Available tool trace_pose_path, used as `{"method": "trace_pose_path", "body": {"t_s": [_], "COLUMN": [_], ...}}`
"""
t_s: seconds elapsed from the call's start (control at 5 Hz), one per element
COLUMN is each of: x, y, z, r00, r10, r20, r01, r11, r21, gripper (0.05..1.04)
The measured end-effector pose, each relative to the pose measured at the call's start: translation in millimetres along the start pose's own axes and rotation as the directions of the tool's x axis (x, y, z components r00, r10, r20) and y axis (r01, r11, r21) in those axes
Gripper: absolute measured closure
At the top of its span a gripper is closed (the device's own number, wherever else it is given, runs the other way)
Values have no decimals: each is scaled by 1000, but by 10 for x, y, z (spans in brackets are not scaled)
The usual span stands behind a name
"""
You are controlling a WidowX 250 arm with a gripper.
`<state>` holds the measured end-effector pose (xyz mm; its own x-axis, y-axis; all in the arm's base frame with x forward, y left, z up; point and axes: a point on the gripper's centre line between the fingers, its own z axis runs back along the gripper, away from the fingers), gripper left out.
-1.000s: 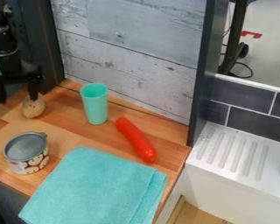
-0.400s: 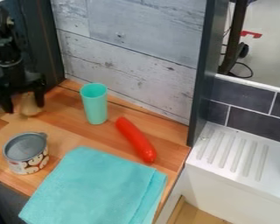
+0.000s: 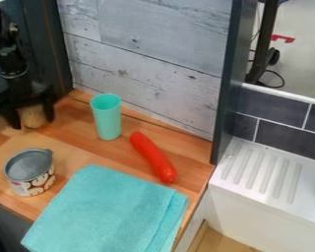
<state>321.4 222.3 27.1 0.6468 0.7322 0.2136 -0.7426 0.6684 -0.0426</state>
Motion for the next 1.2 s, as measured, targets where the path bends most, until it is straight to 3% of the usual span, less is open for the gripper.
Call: {"method": "trace_pose_path", "body": {"t_s": [0.2, 0.4, 0.6, 0.8, 1.0, 1.2], "x": [-4, -8, -21, -178, -513, -871], "y": [-7, 61, 100, 148, 245, 544], "z": [0, 0, 6, 192, 414, 544], "r00": [999, 999, 998, 998, 997, 997], "r10": [-34, -41, -63, -68, -78, -38], "r20": [-3, -16, -22, -8, -24, -68], "r01": [34, 41, 63, 68, 78, 40], "r11": [999, 999, 998, 998, 997, 999], "r21": [-8, -13, -10, -4, 6, 24], "gripper": [412, 562, 604, 615, 615, 615]}}
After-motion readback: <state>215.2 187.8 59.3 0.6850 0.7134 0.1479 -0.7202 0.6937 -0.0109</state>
